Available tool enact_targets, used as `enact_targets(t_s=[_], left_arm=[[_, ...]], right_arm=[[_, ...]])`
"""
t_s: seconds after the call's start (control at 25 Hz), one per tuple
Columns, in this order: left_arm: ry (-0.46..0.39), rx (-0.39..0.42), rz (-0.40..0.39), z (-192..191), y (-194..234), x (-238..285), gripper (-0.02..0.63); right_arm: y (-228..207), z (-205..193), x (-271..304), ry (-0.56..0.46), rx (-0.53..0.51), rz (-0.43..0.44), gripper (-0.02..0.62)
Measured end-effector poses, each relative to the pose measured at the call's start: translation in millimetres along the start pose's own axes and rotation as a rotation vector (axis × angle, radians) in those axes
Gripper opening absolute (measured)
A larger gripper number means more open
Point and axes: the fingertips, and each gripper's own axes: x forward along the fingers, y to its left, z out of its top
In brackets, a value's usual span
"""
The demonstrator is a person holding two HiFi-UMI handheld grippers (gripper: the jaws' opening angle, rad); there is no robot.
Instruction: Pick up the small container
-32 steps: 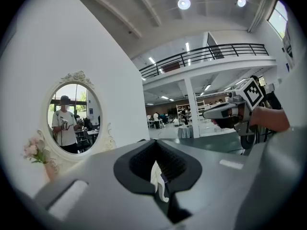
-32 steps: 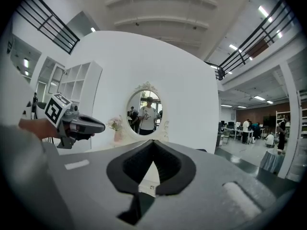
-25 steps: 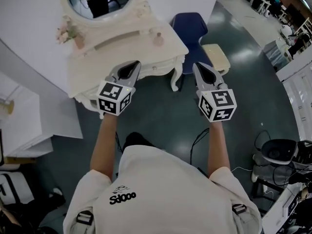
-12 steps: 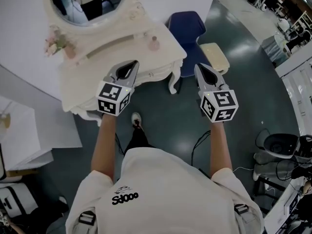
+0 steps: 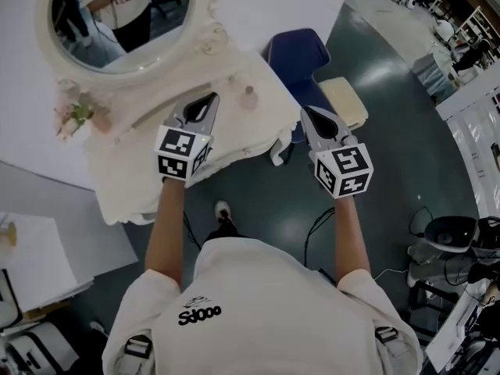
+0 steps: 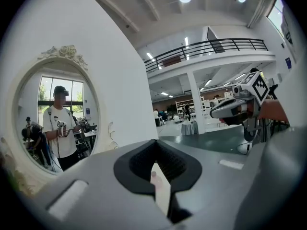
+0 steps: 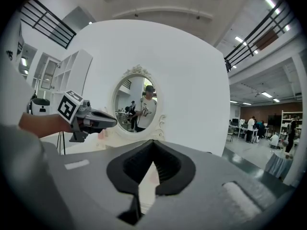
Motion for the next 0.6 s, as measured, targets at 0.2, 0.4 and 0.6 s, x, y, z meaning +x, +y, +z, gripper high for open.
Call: enact_targets(t_s=[0.2,0.4,0.6], left_arm=[[0.026,-0.043,0.017,-13,44,34,0.018],[0.029,-0.081,0.014,-34,84,56,0.017],[0.037,-0.055,-0.015,-56,104,74,0.018]], right_arm=[[-13,1,51,0.035,0.012,-0.029,0.002],[-15,-14,103,0.104,0.006,-0.022,0.002],[-19,-28,144,0.124,0.025,-0.029,0.005]])
